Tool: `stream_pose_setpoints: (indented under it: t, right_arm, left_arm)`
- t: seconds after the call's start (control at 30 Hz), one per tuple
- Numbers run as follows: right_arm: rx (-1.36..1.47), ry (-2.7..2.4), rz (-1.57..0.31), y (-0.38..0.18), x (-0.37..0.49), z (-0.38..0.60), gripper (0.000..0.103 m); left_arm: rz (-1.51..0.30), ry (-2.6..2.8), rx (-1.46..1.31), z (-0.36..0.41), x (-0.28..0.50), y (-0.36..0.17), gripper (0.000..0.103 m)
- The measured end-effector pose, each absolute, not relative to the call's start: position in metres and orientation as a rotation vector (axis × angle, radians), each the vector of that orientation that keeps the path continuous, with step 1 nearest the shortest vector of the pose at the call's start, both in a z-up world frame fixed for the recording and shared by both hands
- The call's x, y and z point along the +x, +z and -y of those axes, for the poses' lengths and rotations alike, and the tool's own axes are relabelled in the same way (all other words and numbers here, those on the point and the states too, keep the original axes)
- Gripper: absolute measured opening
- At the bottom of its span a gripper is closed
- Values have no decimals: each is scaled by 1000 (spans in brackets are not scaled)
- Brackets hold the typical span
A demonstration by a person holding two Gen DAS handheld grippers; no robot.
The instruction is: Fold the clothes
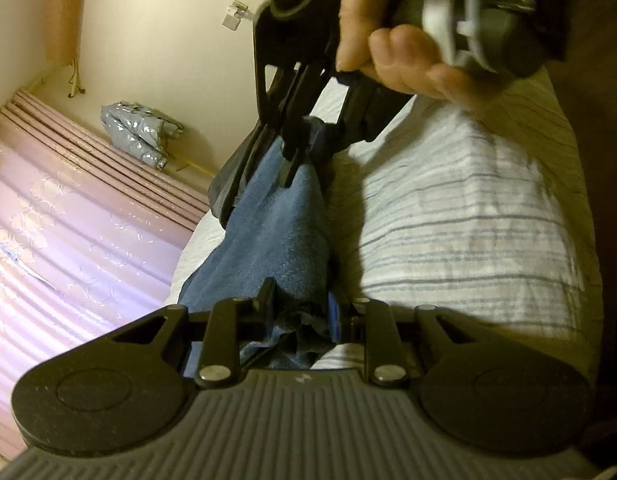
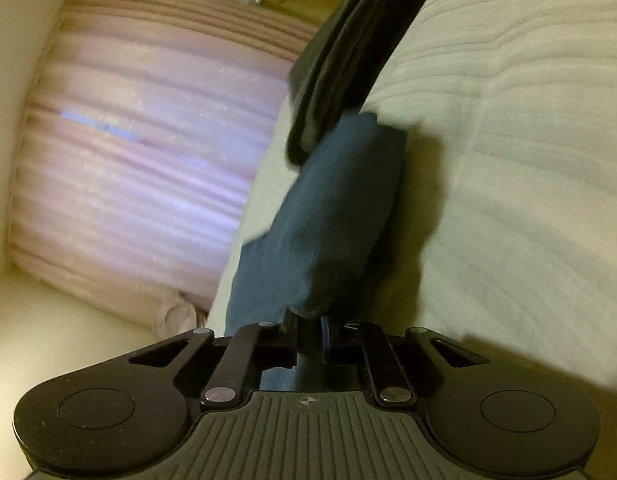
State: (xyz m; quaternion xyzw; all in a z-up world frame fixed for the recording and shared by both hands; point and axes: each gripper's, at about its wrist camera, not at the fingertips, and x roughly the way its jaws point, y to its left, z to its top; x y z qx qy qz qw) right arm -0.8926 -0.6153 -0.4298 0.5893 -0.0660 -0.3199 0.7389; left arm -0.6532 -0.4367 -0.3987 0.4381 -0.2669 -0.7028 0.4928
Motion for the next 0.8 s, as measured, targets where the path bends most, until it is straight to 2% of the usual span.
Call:
stream_pose_setpoints:
  t: [0.13,0.17,0.27,0.5,0.53,0.57,0.8]
  right_arm:
    - [1203,-696,40,-415,-892,615,11]
    - [1212,-694,40,-415,-893,613,20]
    - [1238,-676,67,-421,-894,598,37]
    - [1264,-584,61,-439,-868,572,37]
    - [1264,-587,56,-438,-866,576,32]
    - [1265,-591,52,-438,-864,580,14]
    - [1316,-630,70,-439,-871,601,14]
  left_arm:
    - [627,-1695,1058,434,-655,-403,21]
    - [630,-1690,1059,433,-656,-405,21]
    - [618,-1683,1058,435,-659,-404,21]
    - [597,-1681,1042,436,-659,-405,21]
    - [596,-1682,1041,436,-659,-405,21]
    - [596,-1684,1039,437,-658,-405,21]
    - [587,-1703,1031,437,-658,-408,21]
